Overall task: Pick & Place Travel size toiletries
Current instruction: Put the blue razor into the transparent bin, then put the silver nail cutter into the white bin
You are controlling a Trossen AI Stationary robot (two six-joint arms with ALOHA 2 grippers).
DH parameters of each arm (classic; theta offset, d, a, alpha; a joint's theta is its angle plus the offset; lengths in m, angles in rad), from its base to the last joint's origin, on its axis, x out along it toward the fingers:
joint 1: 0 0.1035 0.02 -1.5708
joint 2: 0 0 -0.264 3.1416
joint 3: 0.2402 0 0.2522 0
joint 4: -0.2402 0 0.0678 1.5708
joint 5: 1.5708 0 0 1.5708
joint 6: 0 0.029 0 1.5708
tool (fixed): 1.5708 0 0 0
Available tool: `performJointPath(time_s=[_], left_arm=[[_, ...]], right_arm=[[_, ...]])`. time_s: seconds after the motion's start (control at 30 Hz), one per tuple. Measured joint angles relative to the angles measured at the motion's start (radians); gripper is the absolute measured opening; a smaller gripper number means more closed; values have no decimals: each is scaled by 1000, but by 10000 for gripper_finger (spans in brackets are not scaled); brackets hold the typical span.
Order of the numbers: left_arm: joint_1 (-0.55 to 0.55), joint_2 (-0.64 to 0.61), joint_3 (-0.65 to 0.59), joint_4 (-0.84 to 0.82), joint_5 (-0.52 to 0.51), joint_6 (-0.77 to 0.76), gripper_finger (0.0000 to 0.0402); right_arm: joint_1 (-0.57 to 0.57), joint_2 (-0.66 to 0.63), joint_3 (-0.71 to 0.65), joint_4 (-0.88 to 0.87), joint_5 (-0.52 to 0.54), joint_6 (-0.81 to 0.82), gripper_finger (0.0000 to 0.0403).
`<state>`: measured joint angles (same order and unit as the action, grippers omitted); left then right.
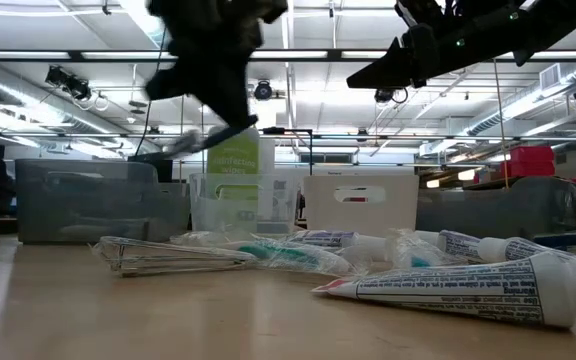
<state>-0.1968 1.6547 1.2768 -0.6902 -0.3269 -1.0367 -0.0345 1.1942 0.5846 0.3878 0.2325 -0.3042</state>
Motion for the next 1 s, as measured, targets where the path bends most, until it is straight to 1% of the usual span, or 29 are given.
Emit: performJointPath(time_s=[0.07, 0.17, 0.3, 0.4, 0.5, 0.63, 0.67, 0.73, 0.83, 1.0], left_arm=[[74, -1, 30, 14, -10, 115, 42], [178, -3, 43, 28, -42, 222, 45], [293, 13, 44, 31, -83, 277, 53], [352, 53, 43, 37, -65, 315, 54], [388, 103, 43, 54, -13, 349, 55], [427, 163, 43, 65, 89, 404, 56], [433, 176, 43, 68, 101, 410, 57], [442, 193, 43, 77, 104, 413, 59], [453, 215, 42, 78, 100, 458, 66], [460, 214, 43, 78, 97, 504, 89]], right_arm=[[0, 0, 0, 0, 0, 0, 140], [0, 0, 0, -2, 0, 0, 135], [0, 0, 0, -2, 0, 0, 129], [0, 0, 0, -2, 0, 0, 125], [0, 0, 0, -2, 0, 0, 124], [0, 0, 0, -3, 0, 0, 128], [0, 0, 0, -4, 0, 0, 130], [0, 0, 0, -5, 0, 0, 134], [0, 0, 0, -10, 0, 0, 138], [0, 0, 0, -13, 0, 26, 142]])
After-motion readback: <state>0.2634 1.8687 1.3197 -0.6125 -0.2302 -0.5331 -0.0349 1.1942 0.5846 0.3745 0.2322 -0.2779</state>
